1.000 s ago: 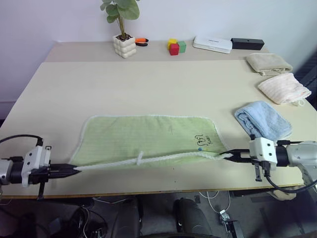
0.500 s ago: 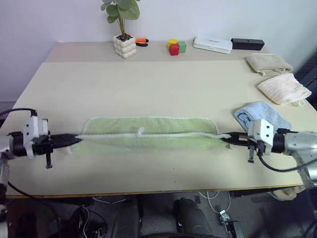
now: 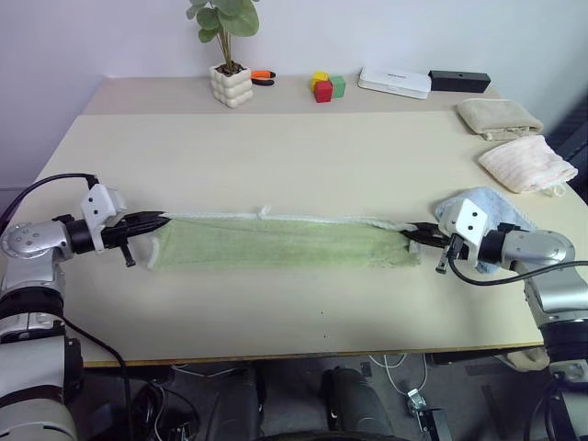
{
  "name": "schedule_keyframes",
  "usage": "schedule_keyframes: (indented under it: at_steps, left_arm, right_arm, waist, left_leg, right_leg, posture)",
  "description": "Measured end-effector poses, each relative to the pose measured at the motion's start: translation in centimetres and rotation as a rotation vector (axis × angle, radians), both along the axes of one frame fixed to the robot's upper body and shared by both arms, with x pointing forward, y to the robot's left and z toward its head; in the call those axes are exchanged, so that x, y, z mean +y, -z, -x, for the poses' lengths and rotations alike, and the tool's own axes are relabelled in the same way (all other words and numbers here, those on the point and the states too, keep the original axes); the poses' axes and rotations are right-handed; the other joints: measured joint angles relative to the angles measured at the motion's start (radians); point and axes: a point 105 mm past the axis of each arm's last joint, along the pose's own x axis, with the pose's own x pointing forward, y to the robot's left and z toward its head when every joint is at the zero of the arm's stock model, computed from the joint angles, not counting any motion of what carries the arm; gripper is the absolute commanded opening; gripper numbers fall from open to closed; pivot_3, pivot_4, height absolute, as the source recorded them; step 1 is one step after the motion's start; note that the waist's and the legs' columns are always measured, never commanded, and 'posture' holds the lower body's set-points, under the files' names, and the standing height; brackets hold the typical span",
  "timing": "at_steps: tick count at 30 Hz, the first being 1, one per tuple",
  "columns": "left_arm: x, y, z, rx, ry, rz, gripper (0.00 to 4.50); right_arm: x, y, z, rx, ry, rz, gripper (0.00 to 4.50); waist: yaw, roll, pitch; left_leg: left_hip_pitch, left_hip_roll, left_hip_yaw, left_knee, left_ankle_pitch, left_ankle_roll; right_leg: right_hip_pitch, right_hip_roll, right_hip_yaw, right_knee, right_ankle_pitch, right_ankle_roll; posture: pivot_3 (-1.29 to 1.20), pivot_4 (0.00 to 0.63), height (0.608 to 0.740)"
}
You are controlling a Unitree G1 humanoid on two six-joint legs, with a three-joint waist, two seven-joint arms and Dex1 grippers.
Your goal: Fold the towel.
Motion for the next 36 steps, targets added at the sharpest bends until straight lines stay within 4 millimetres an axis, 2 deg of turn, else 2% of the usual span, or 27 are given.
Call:
schedule_keyframes:
  at_steps: [10, 25, 28, 29, 32, 35, 36]
  left_arm:
    - [-0.3, 1.5, -0.7, 0.014, -0.033, -0.05, 0.0]
    - [-0.4, 2.1, -1.7, -0.001, -0.106, -0.061, 0.0]
    - [-0.8, 2.4, -2.1, 0.032, -0.118, -0.018, 0.0]
    - [-1.1, 2.6, -2.2, 0.075, -0.117, 0.026, 0.28]
    - [-1.2, 2.9, -2.3, 0.129, -0.138, 0.098, 1.43]
    - [-1.2, 2.6, -2.5, 0.111, -0.142, 0.097, 2.85]
    - [-1.2, 2.5, -2.4, 0.106, -0.14, 0.095, 3.47]
  right_arm:
    - [0.5, 0.9, -1.0, -0.007, 0.018, 0.017, 0.01]
    - [0.4, 0.9, -1.9, -0.012, 0.069, -0.011, 0.01]
    - [0.4, 1.3, -2.1, 0.008, 0.092, -0.013, 0.01]
    - [0.4, 1.6, -2.0, 0.034, 0.098, -0.022, 0.0]
    - [0.7, 2.3, -2.0, 0.086, 0.101, -0.043, 0.93]
    - [0.7, 2.3, -2.0, 0.081, 0.107, -0.036, 2.34]
    - [0.7, 2.3, -2.1, 0.079, 0.111, -0.036, 2.92]
  waist:
    - [-0.001, 0.0, 0.0]
    - [0.0, 0.0, 0.0]
    - [0.001, 0.0, 0.0]
    - [0.001, 0.0, 0.0]
    - [-0.002, 0.0, 0.0]
    - [-0.002, 0.0, 0.0]
    - [-0.001, 0.0, 0.0]
  left_leg:
    - [0.0, 0.0, 0.0, 0.0, 0.0, 0.0]
    - [0.0, 0.0, 0.0, 0.0, 0.0, 0.0]
    - [0.0, 0.0, 0.0, 0.0, 0.0, 0.0]
    - [0.0, 0.0, 0.0, 0.0, 0.0, 0.0]
    - [0.0, 0.0, 0.0, 0.0, 0.0, 0.0]
    - [0.0, 0.0, 0.0, 0.0, 0.0, 0.0]
    - [0.0, 0.0, 0.0, 0.0, 0.0, 0.0]
  right_leg:
    - [0.0, 0.0, 0.0, 0.0, 0.0, 0.0]
    - [0.0, 0.0, 0.0, 0.0, 0.0, 0.0]
    - [0.0, 0.0, 0.0, 0.0, 0.0, 0.0]
    - [0.0, 0.0, 0.0, 0.0, 0.0, 0.0]
    - [0.0, 0.0, 0.0, 0.0, 0.0, 0.0]
    - [0.0, 0.0, 0.0, 0.0, 0.0, 0.0]
    - [0.0, 0.0, 0.0, 0.0, 0.0, 0.0]
  posture:
    - [0.0, 0.15, 0.735]
    - [0.0, 0.15, 0.735]
    - [0.0, 0.15, 0.735]
    - [0.0, 0.15, 0.735]
    - [0.0, 0.15, 0.735]
    - [0.0, 0.15, 0.735]
    - [0.0, 0.15, 0.735]
